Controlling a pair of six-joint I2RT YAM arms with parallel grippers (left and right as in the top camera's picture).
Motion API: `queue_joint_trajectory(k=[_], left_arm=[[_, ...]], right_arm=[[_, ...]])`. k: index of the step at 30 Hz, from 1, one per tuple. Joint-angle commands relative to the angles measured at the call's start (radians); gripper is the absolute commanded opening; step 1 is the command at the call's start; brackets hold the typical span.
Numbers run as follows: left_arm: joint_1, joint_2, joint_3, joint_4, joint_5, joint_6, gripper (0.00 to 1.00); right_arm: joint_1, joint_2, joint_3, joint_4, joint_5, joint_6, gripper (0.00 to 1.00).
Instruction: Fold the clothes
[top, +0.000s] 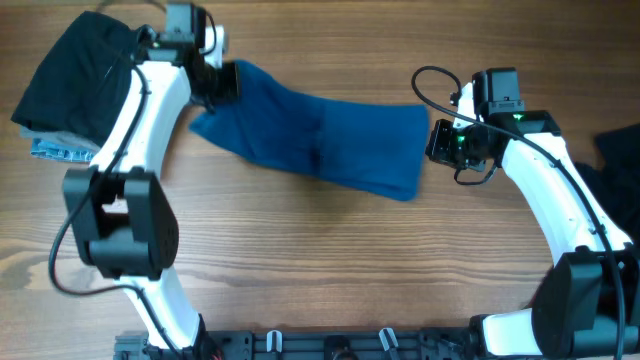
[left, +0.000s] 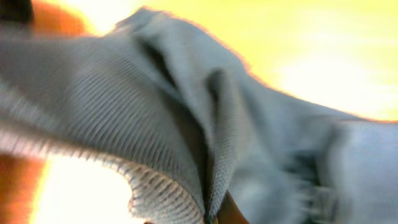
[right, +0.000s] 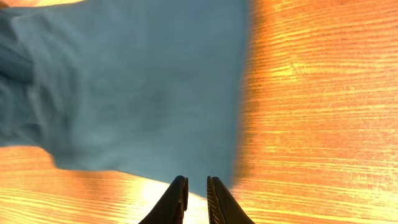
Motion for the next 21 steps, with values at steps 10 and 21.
queue_joint_trajectory(k=[10,21], left_arm=[[-0.467,-0.02,0.031,-0.036,0.051,0.043,0.04],[-0.692,0.129,0.028,0.159,0.019,-0.036,1.0]], right_arm=[[-0.019,-0.023,0.0,0.003,0.114,0.074,0.17],[-0.322,-0.023,0.0,-0.114,0.022,-0.018,0.38]])
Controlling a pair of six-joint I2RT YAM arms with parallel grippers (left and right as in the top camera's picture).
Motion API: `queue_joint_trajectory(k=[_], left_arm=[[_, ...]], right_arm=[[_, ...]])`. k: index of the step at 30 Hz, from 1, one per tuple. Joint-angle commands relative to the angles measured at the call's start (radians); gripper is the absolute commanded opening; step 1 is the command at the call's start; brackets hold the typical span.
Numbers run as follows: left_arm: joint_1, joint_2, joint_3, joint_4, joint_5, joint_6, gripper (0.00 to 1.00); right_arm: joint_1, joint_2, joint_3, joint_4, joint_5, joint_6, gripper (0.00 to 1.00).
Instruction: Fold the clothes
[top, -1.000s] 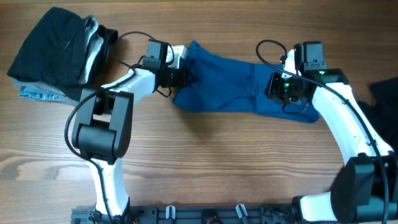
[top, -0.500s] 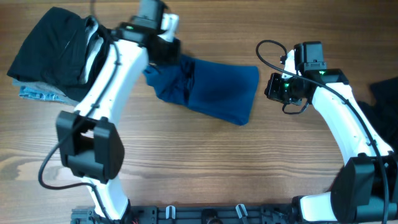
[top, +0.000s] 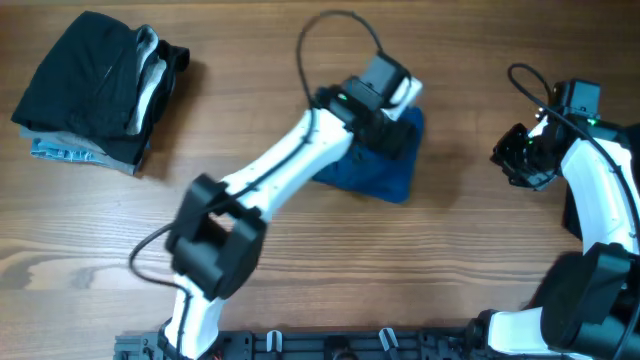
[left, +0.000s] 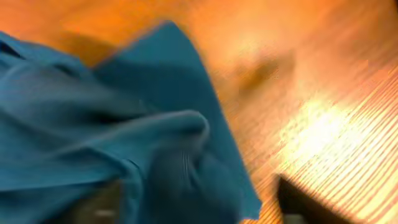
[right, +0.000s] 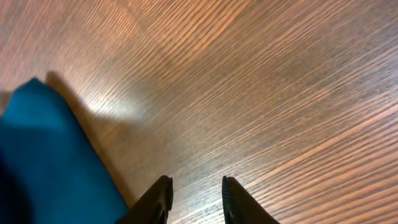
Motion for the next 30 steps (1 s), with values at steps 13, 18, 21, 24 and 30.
queue_joint_trajectory(k=[13,18,21,24,30], left_arm=[[0.343,-0.207,0.092,-0.367,0.034,-0.055,0.38],[0.396,-0.032,0.011,-0.358,0.347,0.109,0.04],[0.391,0.084,0.01,-0.357,0.397,0.166,0.2],[0.391,0.163,0.01,-0.334,0.374,0.214,0.38],[0.413,0.182,0.042,-0.368,0.341,0.21,0.47]], right_arm=[[0.234,-0.016,-0.026,0.104,-0.459,-0.469,0.21],[0.45,0.109,-0.087,0.379,-0.325,-0.233,0.1],[0.473,0.267,-0.089,0.397,-0.24,-0.121,0.07],[0.454,0.414,-0.089,0.211,0.123,0.214,0.04],[0.433,0.213,0.006,0.064,0.051,-0.192,0.05]])
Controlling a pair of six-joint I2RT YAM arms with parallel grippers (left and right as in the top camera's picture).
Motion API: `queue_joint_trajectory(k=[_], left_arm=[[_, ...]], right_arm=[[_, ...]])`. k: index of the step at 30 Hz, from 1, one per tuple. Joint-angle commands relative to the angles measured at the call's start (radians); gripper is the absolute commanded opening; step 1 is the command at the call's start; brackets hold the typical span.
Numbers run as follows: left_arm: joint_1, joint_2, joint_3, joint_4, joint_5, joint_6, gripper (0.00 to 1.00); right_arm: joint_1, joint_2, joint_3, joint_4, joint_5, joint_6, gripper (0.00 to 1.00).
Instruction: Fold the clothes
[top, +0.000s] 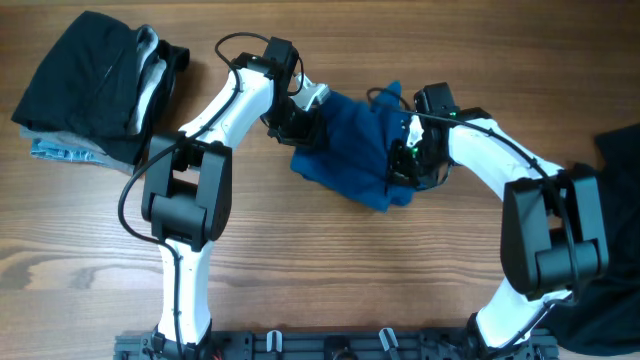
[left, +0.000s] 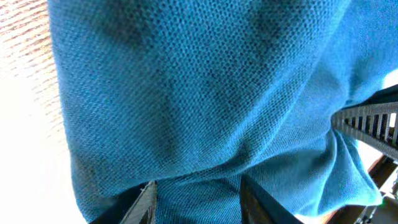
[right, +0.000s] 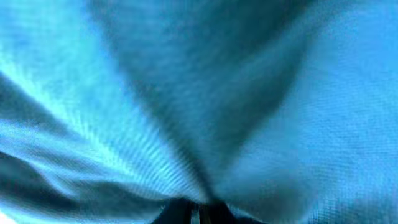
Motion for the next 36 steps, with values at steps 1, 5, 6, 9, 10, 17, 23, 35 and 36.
queue_joint_trajectory(k=[1,5,6,9,10,17,23,35,36], left_arm=[[0.024,-0.011,0.048,-0.061,0.014,0.02,0.5],[0.026,-0.108,0.143,0.042,0.095,-0.04,0.55],[0.02,-0.116,0.143,0.122,0.095,-0.083,0.55],[0.002,-0.079,0.142,0.24,0.067,-0.085,0.42],[-0.006,-0.056,0.142,0.272,0.066,-0.085,0.39],[-0.007,0.082,0.142,0.283,-0.039,-0.085,0.53],[0.087,0.058,0.17,0.267,-0.149,-0.142,0.78],[0.005,-0.182,0.132,-0.181,0.15,-0.143,0.87],[-0.026,-0.182,0.077,-0.174,0.15,-0.146,0.86]], right_arm=[[-0.035,-0.133,0.018,-0.029,0.188,-0.166,0.04],[-0.035,-0.307,0.023,0.203,0.158,-0.098,0.05],[-0.034,-0.299,0.023,0.241,0.142,-0.098,0.06],[-0.034,-0.227,0.023,0.291,0.117,-0.097,0.06],[-0.034,-0.187,0.023,0.303,0.117,-0.098,0.06],[-0.056,0.105,0.023,0.246,0.227,-0.047,0.04],[-0.187,-0.01,0.036,0.131,0.061,-0.092,0.19],[-0.182,-0.098,0.024,0.29,-0.006,-0.208,0.08],[-0.182,-0.045,0.024,0.292,0.0,-0.174,0.06]])
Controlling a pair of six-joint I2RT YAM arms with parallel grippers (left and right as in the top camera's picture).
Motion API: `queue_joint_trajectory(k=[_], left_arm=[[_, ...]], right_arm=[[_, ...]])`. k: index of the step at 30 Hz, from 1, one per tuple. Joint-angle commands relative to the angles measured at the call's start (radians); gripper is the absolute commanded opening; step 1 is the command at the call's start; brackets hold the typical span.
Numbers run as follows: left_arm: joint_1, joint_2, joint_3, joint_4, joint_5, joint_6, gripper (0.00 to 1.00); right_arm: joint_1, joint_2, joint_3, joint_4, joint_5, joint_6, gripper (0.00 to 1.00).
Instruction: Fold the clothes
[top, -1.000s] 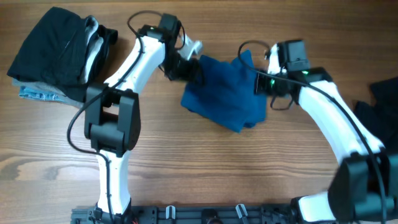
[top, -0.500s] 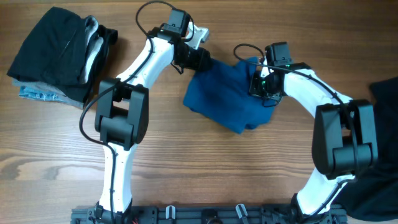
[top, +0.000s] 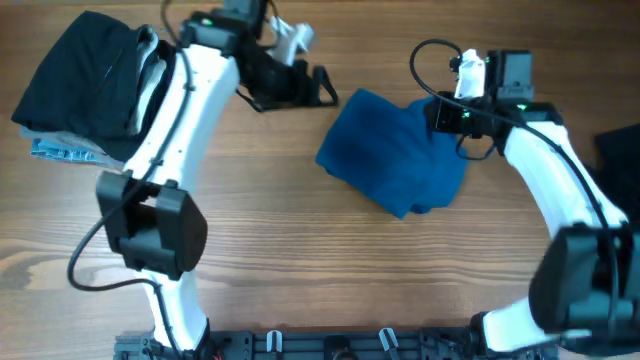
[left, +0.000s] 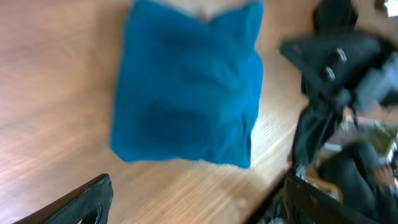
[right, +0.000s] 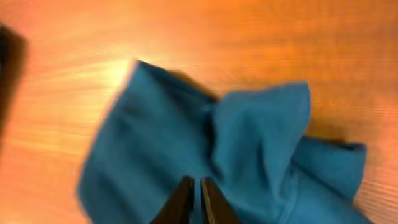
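A blue garment (top: 392, 162) lies in a compact folded bundle at the table's middle, with a lumpy right side. It fills the upper left wrist view (left: 186, 109) and the lower right wrist view (right: 224, 155). My left gripper (top: 300, 88) hangs open and wide, up and left of the garment, with nothing between its fingers (left: 84, 200). My right gripper (top: 445, 113) is at the garment's upper right edge. Its fingertips (right: 184, 190) are close together over the cloth, and I see no fold caught between them.
A stack of folded clothes (top: 88, 85), black on top, sits at the far left corner. A black garment (top: 620, 150) lies at the right edge. Bare wooden table (top: 300, 260) runs along the near side.
My left gripper was pressed on the garment's left part and is now up and left of it, still open. My right gripper went from the bundle's right side to its upper right edge.
First the garment lay stretched across the table, its left end in my left gripper and my right gripper at its right end. Then its left end was over the right part, with my right gripper away. Later both grippers were on the bundle; now it lies folded.
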Motion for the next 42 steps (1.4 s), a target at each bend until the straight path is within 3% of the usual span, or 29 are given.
queue_joint_trajectory(k=[1,5,7,12,15,16,17,18,19,20,21,22,23,25,27,30,34,37,39,42], left_arm=[[-0.08,0.027,-0.142,0.009,0.024,-0.02,0.88],[-0.155,0.027,-0.35,0.154,0.037,-0.204,1.0],[-0.182,0.027,-0.438,0.299,0.111,-0.33,1.0],[-0.275,0.032,-0.654,0.787,0.077,-0.871,1.0],[-0.291,0.032,-0.696,0.88,-0.05,-1.05,1.0],[-0.285,0.032,-0.697,0.88,-0.097,-1.052,0.97],[-0.267,0.032,-0.697,0.88,-0.159,-1.054,0.8],[-0.245,0.032,-0.697,0.879,-0.209,-1.052,0.5],[-0.215,0.032,-0.697,0.872,-0.259,-1.037,0.34],[-0.167,0.032,-0.697,0.877,-0.295,-0.957,0.28],[-0.123,0.032,-0.695,0.883,-0.294,-0.869,0.28],[-0.095,0.032,-0.694,0.883,-0.288,-0.808,0.36],[-0.064,0.031,-0.691,0.891,-0.248,-0.735,0.58],[-0.037,0.031,-0.691,0.898,-0.102,-0.674,0.9],[-0.045,0.031,-0.691,0.898,-0.01,-0.674,0.99],[-0.096,0.032,-0.691,0.912,-0.001,-0.674,1.0],[-0.187,0.069,-0.691,0.956,-0.058,-0.686,1.0],[-0.202,0.188,-0.691,1.056,-0.028,-0.883,1.0],[-0.204,0.238,-0.691,1.187,0.045,-0.908,0.9],[-0.241,0.243,-0.691,1.259,0.021,-0.914,0.62]], right_arm=[[0.001,0.18,-0.013,0.005,0.051,0.087,0.04],[0.002,0.284,-0.013,0.001,0.047,0.087,0.05],[0.002,0.287,-0.012,0.0,0.047,0.089,0.05],[0.002,0.286,-0.012,-0.006,0.047,0.114,0.05],[0.002,0.286,-0.012,-0.026,0.034,0.114,0.05],[0.002,0.286,-0.012,-0.038,0.027,0.114,0.05],[0.002,0.282,-0.012,-0.052,0.018,0.114,0.05],[0.002,0.272,-0.012,-0.064,0.005,0.113,0.05],[0.002,0.249,-0.012,-0.084,-0.01,0.109,0.05],[0.002,0.203,-0.012,-0.111,-0.011,0.102,0.05],[0.002,0.172,-0.012,-0.125,-0.011,0.103,0.05],[0.002,0.143,-0.012,-0.132,-0.011,0.103,0.05],[0.002,0.12,-0.012,-0.134,-0.012,0.104,0.05],[0.002,0.1,-0.012,-0.134,-0.08,0.103,0.06],[0.006,0.104,-0.013,-0.138,-0.104,0.102,0.06],[0.044,0.117,-0.013,-0.111,-0.08,0.081,0.06],[0.085,0.198,-0.029,-0.12,0.182,0.251,0.05],[0.085,0.293,-0.029,-0.134,0.177,0.267,0.04],[0.085,0.321,-0.029,-0.14,0.169,0.267,0.04],[0.085,0.324,-0.029,-0.142,0.167,0.267,0.04]])
